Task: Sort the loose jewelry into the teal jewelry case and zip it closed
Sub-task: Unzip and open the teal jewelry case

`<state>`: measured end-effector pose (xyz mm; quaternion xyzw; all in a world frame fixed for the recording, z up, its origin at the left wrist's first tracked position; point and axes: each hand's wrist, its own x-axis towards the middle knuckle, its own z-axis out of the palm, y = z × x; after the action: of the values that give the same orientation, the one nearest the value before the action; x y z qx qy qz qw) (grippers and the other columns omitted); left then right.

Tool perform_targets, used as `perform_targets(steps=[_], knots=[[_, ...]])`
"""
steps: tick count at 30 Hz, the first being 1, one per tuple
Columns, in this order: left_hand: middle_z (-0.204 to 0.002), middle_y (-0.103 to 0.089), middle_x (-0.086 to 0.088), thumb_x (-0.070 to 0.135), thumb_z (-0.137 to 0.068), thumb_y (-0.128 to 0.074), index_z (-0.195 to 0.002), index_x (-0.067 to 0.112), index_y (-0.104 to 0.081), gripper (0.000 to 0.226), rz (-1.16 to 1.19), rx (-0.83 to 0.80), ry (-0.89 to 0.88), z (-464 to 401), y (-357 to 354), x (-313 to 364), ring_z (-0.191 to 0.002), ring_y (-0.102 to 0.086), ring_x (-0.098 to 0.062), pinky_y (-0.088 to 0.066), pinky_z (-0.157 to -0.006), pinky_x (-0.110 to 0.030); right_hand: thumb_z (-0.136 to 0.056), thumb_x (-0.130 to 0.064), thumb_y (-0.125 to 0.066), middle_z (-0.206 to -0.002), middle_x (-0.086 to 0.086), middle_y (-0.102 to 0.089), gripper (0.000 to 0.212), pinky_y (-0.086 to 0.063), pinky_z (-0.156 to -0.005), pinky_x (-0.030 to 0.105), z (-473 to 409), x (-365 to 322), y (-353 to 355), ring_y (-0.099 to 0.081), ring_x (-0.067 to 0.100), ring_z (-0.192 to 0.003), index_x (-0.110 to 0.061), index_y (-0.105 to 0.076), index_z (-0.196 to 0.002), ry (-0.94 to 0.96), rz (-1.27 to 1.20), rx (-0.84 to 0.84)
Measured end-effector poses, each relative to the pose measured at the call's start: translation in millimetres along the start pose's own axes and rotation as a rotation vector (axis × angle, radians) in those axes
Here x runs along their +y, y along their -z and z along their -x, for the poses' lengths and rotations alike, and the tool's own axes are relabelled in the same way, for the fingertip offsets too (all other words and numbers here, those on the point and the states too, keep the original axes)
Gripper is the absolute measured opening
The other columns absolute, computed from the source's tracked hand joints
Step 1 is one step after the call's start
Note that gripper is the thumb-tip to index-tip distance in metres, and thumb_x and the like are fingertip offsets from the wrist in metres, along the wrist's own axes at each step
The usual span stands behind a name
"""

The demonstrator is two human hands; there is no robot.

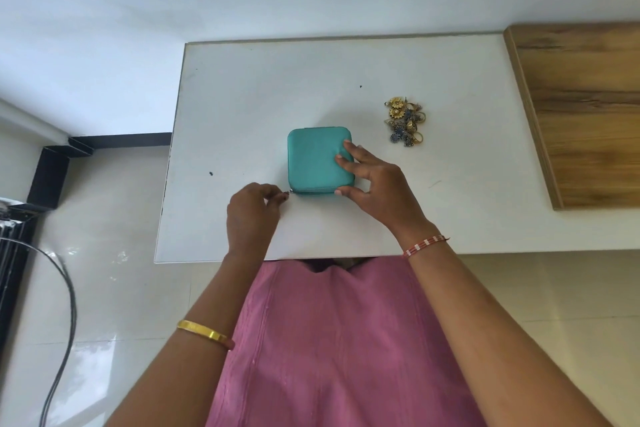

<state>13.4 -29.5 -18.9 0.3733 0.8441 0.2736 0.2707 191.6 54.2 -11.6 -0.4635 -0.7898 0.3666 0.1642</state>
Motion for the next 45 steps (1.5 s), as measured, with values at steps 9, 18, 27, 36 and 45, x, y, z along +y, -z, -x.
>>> perform_targets(steps=[9, 18, 27, 36, 45], knots=[[-0.082, -0.070, -0.013, 0.018, -0.083, -0.066, -0.080, 0.006, -0.072, 0.014, 0.079, 0.080, -0.034, -44.7, -3.6, 16.8, -0.068, -0.065, -0.036, -0.053, -0.071, -0.045, -0.076, -0.012, -0.073, -0.144, 0.005, -0.041, 0.055, -0.022, -0.106, 0.011, 0.5, 3.7, 0.6, -0.042, 0.015, -0.131, -0.009, -0.054, -0.127, 0.052, 0.039, 0.023], [-0.088, -0.070, -0.011, 0.008, -0.081, -0.053, -0.085, 0.011, -0.072, 0.020, -0.110, 0.003, -0.123, -88.5, -9.9, 46.1, -0.083, -0.062, -0.031, -0.046, -0.069, -0.030, -0.078, -0.009, -0.071, -0.142, 0.006, -0.042, 0.053, -0.024, -0.104, 0.012, 0.4, 9.1, -5.2, -0.036, 0.006, -0.125, -0.008, -0.054, -0.127, 0.122, 0.064, 0.077], [-0.096, -0.070, -0.001, 0.001, -0.086, -0.042, -0.125, 0.017, -0.057, 0.045, 0.220, 0.037, 0.034, -64.7, -22.2, 35.0, -0.088, -0.061, -0.017, -0.045, -0.075, -0.021, -0.081, -0.013, -0.069, -0.144, 0.005, -0.041, 0.051, -0.032, -0.107, 0.021, 6.0, 8.0, -12.5, -0.041, 0.015, -0.131, -0.008, -0.052, -0.129, 0.131, 0.073, 0.098], [-0.119, -0.055, 0.013, -0.010, -0.087, -0.043, -0.131, 0.013, -0.052, 0.050, 0.486, -0.143, -0.037, -24.8, -21.4, 10.6, -0.115, -0.054, -0.006, -0.042, -0.104, -0.029, -0.076, -0.025, -0.071, -0.126, 0.021, -0.057, 0.051, -0.047, -0.092, 0.037, 5.6, 1.2, -17.2, -0.061, 0.033, -0.111, 0.001, -0.059, -0.117, 0.210, 0.294, 0.208], [-0.117, -0.061, 0.009, 0.001, -0.090, -0.051, -0.125, 0.014, -0.058, 0.039, 0.433, -0.124, -0.090, -23.8, -20.3, 8.1, -0.108, -0.056, -0.002, -0.039, -0.091, -0.003, -0.086, -0.041, -0.049, -0.088, 0.009, -0.067, 0.042, -0.052, -0.070, 0.034, -35.9, -22.1, 17.6, -0.060, 0.021, -0.080, -0.005, -0.064, -0.102, 0.153, -0.013, 0.352]])
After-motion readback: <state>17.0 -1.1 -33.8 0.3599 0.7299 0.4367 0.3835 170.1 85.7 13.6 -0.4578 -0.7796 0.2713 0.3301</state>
